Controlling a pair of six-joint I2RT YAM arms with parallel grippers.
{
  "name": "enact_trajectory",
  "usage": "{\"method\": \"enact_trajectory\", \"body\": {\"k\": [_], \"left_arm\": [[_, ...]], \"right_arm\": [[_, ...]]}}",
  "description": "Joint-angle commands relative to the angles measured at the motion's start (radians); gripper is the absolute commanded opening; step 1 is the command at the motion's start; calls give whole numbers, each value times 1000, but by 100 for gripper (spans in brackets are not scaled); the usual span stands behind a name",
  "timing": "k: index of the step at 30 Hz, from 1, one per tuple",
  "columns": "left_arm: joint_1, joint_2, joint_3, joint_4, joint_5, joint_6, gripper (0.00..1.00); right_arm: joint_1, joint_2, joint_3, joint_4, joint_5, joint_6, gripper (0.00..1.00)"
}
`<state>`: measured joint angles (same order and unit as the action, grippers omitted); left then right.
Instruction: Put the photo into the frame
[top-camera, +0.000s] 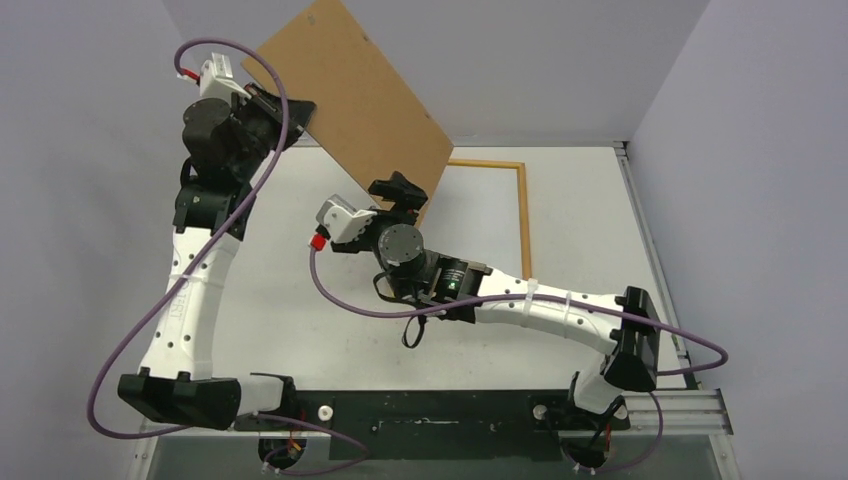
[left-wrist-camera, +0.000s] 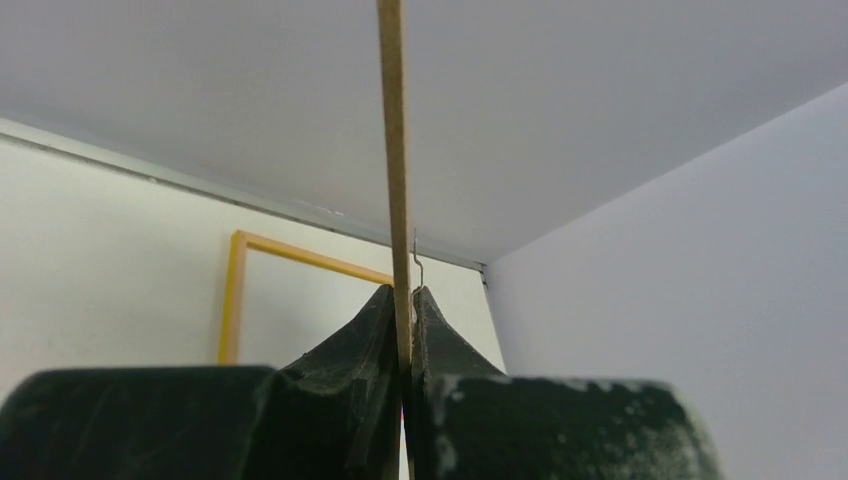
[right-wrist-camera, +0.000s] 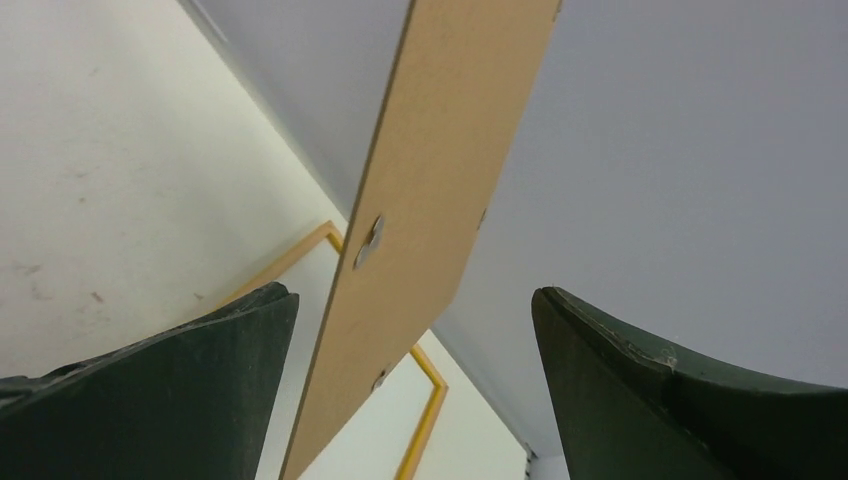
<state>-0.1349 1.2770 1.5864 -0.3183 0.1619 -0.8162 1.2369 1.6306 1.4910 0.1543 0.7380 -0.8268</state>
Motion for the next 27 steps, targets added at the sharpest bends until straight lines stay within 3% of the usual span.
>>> {"method": "enact_trajectory", "body": {"k": [1, 12, 19, 22, 27], "left_arm": [[18, 21, 90, 209, -65, 34, 0], [93, 92, 127, 252, 17, 75, 0], [212, 132, 124, 253, 193, 88, 0], [243, 137, 120, 262, 311, 103, 0], [278, 135, 105, 336, 542, 70, 0]], "right_arm": [[18, -80, -24, -139, -167, 141, 92], [23, -176, -62, -171, -390, 242, 94], [17, -275, -89, -107, -489, 307, 93], [-90, -265, -23, -163, -550, 475, 93], [-457, -218, 71, -233, -879, 938, 94]]}}
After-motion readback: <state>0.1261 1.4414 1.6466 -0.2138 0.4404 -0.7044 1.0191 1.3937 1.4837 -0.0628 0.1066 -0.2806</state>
